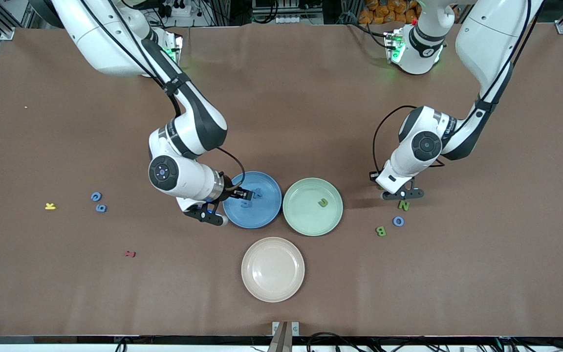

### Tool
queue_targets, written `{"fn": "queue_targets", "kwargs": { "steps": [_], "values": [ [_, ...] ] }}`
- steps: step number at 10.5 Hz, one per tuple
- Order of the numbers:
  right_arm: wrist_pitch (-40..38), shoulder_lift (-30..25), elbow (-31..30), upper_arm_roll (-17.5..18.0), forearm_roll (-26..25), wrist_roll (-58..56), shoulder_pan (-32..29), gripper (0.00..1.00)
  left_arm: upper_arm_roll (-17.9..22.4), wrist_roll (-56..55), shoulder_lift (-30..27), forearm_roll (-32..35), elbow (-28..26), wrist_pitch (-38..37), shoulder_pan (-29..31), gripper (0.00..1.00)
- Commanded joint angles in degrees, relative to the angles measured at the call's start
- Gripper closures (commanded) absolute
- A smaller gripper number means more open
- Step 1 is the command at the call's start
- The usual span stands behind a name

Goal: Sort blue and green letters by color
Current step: 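Place the blue E on the blue plate while the left gripper places the green letter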

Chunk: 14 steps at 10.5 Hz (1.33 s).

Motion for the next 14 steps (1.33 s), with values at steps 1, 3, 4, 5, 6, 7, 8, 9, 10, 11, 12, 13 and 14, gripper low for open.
{"fn": "queue_targets", "kwargs": {
  "steps": [1,3,4,5,6,7,8,9,10,11,12,13,14],
  "values": [
    [-1.7,0.6,1.1,-0.2,0.4,-1.0,-3.6,0.0,-0.9,-1.4,-0.7,1.4,2.1,0.2,-1.6,1.0],
    [-6.0,-0.3,0.6,-0.2,0.3,-7.9,-8.0,0.0,-1.0,-2.3,-0.7,1.3,4.5,0.1,-4.2,1.0],
    [-8.0,-1.2,0.3,-0.3,-0.2,-12.9,-11.2,0.0,-1.0,-2.9,-0.4,1.3,6.6,0.1,-5.0,1.0],
    [-9.2,-1.9,-0.9,-0.4,-1.6,-19.5,-15.1,0.0,-1.0,-3.8,-0.1,1.1,8.1,0.1,-6.5,1.0],
    [-9.4,-2.9,-2.2,-0.4,-2.4,-26.4,-19.5,0.0,-1.1,-5.2,0.4,0.8,10.0,0.1,-8.0,1.0],
    [-9.8,-3.3,-3.1,-0.5,-3.1,-34.4,-23.2,0.0,-1.0,-7.6,1.4,0.6,11.9,0.1,-10.5,1.0],
    [-10.0,-3.3,-3.6,-0.6,-5.6,-38.5,-26.4,0.0,-1.0,-10.1,2.6,0.7,13.7,0.1,-12.9,1.0],
    [-9.7,-3.3,-4.6,-0.6,-11.9,-38.7,-28.4,0.0,-1.0,-12.2,3.8,0.8,15.7,0.1,-14.1,1.0],
    [-9.5,-3.1,-4.7,-0.6,-16.6,-38.6,-30.7,0.0,-1.0,-13.7,5.1,0.8,17.5,0.1,-15.3,1.0],
    [-8.4,-2.7,-4.6,-0.5,-19.3,-38.7,-32.6,0.0,-1.0,-15.3,6.9,0.7,19.7,0.1,-16.6,1.0],
    [-7.5,-2.6,-5.4,-0.5,-20.3,-39.7,-33.9,0.0,-1.0,-16.7,8.6,0.7,21.7,0.1,-17.4,1.0],
    [-5.8,-3.1,-7.9,-0.4,-20.3,-40.6,-34.1,0.0,-1.0,-17.1,9.3,0.9,22.3,0.1,-17.8,1.0],
    [-0.8,-4.1,-11.9,-0.5,-20.3,-40.6,-34.2,0.0,-0.9,-17.1,9.4,1.0,22.3,0.1,-17.8,0.11]
  ]
}}
